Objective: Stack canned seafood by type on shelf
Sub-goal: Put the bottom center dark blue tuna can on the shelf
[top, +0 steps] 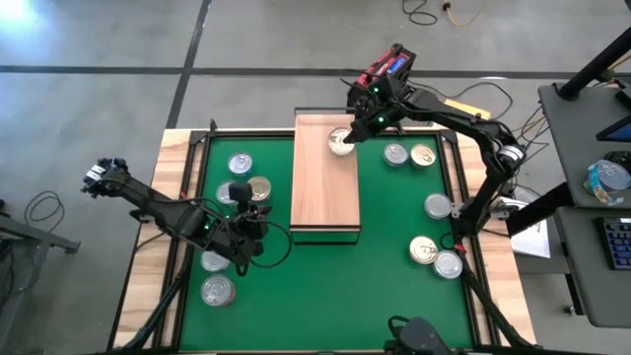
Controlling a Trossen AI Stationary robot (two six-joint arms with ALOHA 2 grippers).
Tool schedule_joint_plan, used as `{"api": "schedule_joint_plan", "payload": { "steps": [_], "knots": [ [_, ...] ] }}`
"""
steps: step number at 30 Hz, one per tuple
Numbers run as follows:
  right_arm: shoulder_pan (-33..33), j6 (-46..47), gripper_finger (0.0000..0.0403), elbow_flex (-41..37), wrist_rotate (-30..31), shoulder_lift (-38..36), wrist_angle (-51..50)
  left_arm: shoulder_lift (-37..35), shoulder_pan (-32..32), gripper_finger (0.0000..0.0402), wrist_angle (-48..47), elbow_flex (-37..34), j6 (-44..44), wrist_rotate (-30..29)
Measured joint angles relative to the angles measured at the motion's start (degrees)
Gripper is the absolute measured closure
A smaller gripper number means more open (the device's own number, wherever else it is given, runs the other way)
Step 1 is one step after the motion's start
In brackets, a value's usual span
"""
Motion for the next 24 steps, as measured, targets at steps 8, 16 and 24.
{"api": "schedule_joint_plan", "payload": {
  "steps": [8, 16, 24],
  "knots": [
    [0.0, 1.6, 0.0090, 0.0, -0.4, 0.0, 0.2, 0.0, 0.0, 0.0402, 0.0, 0.0, 0.0, 0.0],
    [-2.1, 0.0, 0.0094, 0.0, -0.4, 0.0, -3.8, 0.0, 0.0, 0.0401, 0.1, 0.0, -0.8, 0.0],
    [-3.6, -0.7, 0.0108, 0.0, -0.4, -0.5, -4.7, 0.0, 0.0, 0.0401, 0.1, 0.0, -2.5, 0.0]
  ]
}}
